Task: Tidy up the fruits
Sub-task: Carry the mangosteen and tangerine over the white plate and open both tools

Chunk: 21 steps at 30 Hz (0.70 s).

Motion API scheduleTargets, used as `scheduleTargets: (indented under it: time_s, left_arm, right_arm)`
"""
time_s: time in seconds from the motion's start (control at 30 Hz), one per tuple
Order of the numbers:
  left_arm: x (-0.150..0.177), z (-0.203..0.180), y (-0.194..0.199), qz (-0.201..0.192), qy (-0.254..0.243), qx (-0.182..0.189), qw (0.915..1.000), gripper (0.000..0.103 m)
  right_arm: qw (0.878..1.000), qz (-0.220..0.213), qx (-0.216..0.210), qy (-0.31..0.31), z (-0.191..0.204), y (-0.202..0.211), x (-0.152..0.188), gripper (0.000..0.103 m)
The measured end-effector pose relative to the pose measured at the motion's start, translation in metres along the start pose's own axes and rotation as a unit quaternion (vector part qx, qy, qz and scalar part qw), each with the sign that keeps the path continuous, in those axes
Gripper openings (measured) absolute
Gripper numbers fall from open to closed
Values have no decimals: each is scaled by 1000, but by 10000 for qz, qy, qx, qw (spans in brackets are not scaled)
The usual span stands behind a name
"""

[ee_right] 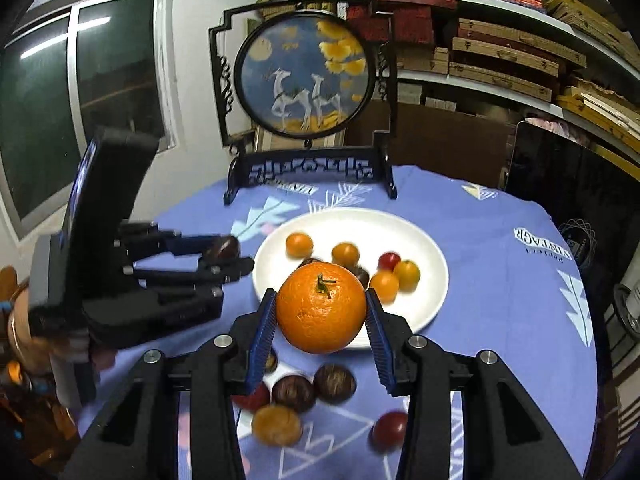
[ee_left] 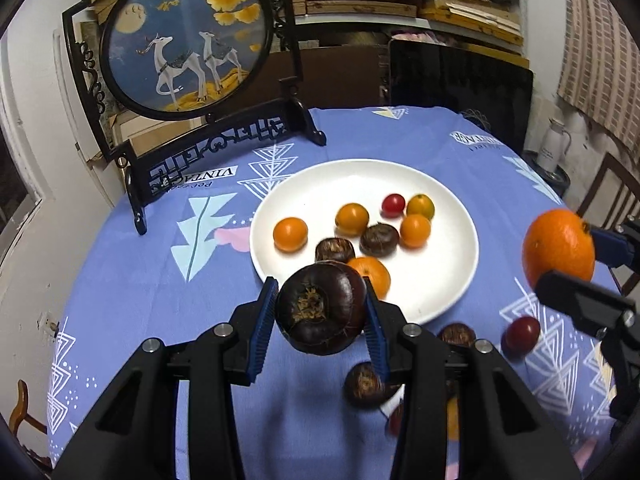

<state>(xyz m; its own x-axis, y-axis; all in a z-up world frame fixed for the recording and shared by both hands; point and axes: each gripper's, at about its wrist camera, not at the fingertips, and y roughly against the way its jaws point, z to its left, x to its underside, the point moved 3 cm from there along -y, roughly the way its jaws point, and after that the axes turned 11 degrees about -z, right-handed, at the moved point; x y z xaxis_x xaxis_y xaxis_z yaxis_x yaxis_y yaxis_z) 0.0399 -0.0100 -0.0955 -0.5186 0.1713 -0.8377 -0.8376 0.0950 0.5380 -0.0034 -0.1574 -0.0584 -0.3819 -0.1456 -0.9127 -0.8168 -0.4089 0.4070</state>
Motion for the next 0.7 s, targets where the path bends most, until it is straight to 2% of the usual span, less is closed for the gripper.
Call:
scheduleTargets:
  time_s: [0.43,0.7]
  left_arm:
    - [-14,2,-35,40,-100,-36,9999,40]
    - [-29,19,-54,-5,12,-134,9999,40]
  right_arm:
    - [9999,104,11,-37,-17,-38,-1,44]
    - [9999,30,97,-102,-34,-50,-9,44]
